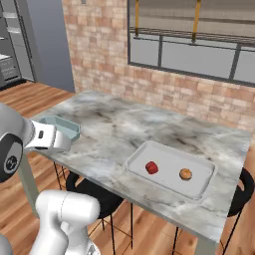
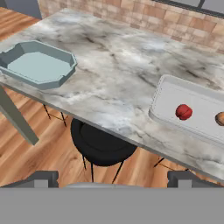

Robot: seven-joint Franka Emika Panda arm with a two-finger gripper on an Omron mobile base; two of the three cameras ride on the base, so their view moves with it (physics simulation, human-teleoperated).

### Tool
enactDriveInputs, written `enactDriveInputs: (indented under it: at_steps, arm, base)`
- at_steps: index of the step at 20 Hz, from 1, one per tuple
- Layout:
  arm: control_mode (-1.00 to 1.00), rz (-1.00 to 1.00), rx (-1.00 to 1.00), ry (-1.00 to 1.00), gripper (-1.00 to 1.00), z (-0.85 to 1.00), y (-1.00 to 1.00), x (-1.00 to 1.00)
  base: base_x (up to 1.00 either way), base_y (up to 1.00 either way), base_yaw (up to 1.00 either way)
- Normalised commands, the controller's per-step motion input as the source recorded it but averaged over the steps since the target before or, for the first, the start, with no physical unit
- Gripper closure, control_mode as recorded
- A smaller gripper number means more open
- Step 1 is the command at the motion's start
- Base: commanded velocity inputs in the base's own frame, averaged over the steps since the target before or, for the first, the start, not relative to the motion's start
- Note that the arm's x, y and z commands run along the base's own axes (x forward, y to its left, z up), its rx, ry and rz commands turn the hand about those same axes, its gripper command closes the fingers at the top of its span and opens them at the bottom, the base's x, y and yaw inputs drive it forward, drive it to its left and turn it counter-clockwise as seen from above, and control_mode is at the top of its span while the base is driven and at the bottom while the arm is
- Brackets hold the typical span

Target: Place the cold items (bell pepper and tangerine) from the fridge in one tupperware on the dining counter. Place the warm items (kebab skewer and hot dog) in the stove area in another tupperware.

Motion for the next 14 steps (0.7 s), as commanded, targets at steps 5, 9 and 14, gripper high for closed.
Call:
enactDriveInputs:
  at_steps: [5, 9, 14]
  arm:
    - [1.00, 0.00, 0.00, 0.00, -1.00, 0.00, 0.00, 0.00]
    - [1.00, 0.00, 0.00, 0.00, -1.00, 0.00, 0.00, 0.00]
    - [1.00, 0.00, 0.00, 0.00, -1.00, 0.00, 0.00, 0.00]
  base:
    - [-0.09, 1.00, 0.54]
    - [-0.12, 0.99, 0.79]
    - [-0.02, 0.84, 0.88]
